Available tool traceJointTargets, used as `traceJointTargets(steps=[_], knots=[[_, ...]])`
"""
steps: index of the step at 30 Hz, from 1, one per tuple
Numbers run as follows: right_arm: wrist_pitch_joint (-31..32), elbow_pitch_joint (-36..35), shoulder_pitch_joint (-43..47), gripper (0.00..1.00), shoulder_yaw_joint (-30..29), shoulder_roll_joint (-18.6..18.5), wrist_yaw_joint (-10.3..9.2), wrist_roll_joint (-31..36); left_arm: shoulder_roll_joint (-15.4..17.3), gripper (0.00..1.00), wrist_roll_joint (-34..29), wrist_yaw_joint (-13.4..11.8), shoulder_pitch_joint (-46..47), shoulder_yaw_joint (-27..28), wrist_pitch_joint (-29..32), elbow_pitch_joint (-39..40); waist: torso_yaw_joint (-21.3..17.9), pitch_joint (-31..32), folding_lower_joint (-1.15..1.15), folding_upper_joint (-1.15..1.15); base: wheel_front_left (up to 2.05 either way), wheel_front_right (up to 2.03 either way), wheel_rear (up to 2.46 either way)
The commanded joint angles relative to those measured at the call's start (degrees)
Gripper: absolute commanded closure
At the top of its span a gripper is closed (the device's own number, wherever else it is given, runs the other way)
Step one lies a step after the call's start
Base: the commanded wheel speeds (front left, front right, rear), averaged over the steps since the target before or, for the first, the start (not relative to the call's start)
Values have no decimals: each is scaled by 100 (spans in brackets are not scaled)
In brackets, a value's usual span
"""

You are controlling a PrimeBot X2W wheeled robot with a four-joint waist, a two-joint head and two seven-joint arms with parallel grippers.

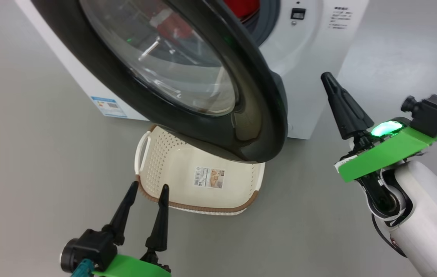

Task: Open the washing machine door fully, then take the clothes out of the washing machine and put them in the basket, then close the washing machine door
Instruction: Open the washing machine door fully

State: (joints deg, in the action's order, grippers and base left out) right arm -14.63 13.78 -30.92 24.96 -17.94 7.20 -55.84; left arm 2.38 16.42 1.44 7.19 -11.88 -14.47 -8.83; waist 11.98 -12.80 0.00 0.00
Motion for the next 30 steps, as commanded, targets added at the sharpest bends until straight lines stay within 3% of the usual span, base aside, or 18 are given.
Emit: traceJointTargets(steps=[1, 9, 18, 24, 30], knots=[[-37, -97, -133, 100, 200, -57, 29, -180, 50, 0, 68, -46, 159, 131, -52, 154, 139, -87, 0, 0, 0, 0, 0], [162, 56, -754, 100, 1267, -657, 29, -1620, 50, 0, 175, -60, 224, -71, -52, 217, 420, -230, 0, 0, 0, 0, 0], [867, -146, -1074, 100, 1759, -1118, 29, -2954, 50, 0, 221, -84, 236, -164, -52, 249, 584, -290, 0, 0, 0, 0, 0], [1503, -308, -1061, 100, 1925, -1265, 29, -3445, 50, 0, 251, -91, 226, -225, -52, 245, 685, -215, 0, 0, 0, 0, 0], [1722, -479, -824, 100, 2043, -1210, 29, -3553, 50, 0, 271, -124, 118, -225, -52, 230, 809, -31, 0, 0, 0, 0, 0]])
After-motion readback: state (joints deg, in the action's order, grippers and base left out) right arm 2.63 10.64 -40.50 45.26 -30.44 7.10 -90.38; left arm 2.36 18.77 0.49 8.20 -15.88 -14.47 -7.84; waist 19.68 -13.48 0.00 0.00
